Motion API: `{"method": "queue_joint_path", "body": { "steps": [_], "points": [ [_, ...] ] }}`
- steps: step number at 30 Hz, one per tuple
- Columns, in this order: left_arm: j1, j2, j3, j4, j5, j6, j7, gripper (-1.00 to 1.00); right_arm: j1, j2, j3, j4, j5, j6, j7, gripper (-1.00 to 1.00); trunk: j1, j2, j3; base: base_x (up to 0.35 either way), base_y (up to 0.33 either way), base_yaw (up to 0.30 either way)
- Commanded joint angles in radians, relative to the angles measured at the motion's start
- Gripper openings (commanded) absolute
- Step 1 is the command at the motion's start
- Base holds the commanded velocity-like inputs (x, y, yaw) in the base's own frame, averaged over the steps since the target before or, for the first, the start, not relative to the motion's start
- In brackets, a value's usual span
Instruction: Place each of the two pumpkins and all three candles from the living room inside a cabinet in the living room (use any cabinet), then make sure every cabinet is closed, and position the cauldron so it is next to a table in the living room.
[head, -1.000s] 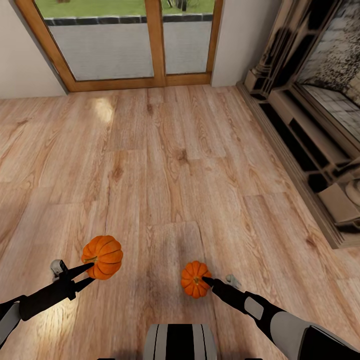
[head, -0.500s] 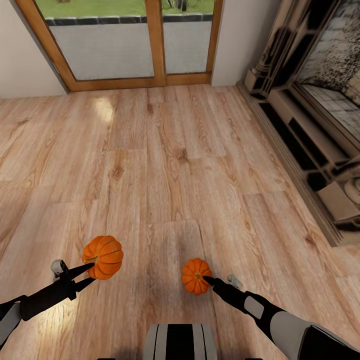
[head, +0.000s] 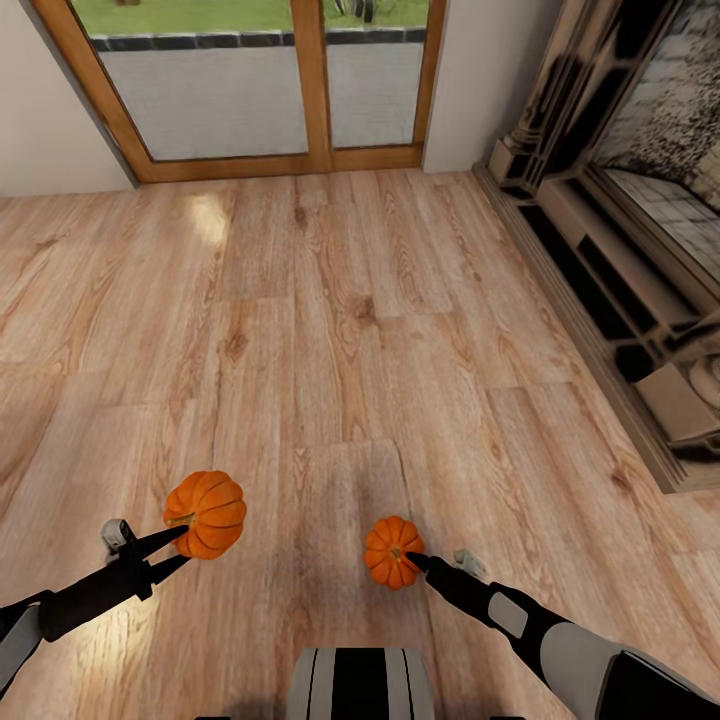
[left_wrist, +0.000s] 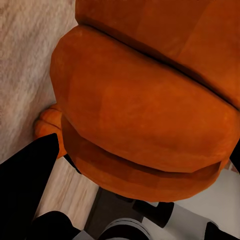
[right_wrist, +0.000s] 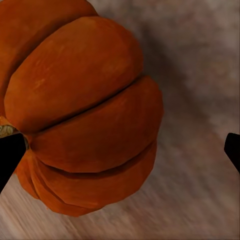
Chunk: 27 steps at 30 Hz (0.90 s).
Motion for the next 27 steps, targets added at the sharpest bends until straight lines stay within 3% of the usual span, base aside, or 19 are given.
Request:
{"method": "queue_joint_path", "body": {
  "steps": [1, 27],
  "points": [
    [0.0, 0.0, 0.0, 0.0, 0.004, 0.007, 0.001, -1.0, 0.0, -0.001, 0.031, 0.002, -0.003, 0.004, -0.044, 1.0, 0.0, 0.0, -0.001, 0.0, 0.014, 0.0],
    [0.0, 0.001, -0.002, 0.0, 0.005, 0.007, 0.001, -1.0, 0.0, -0.001, 0.032, 0.001, -0.002, 0.004, -0.044, 1.0, 0.0, 0.0, -0.001, 0.008, 0.052, 0.0]
  ]
}}
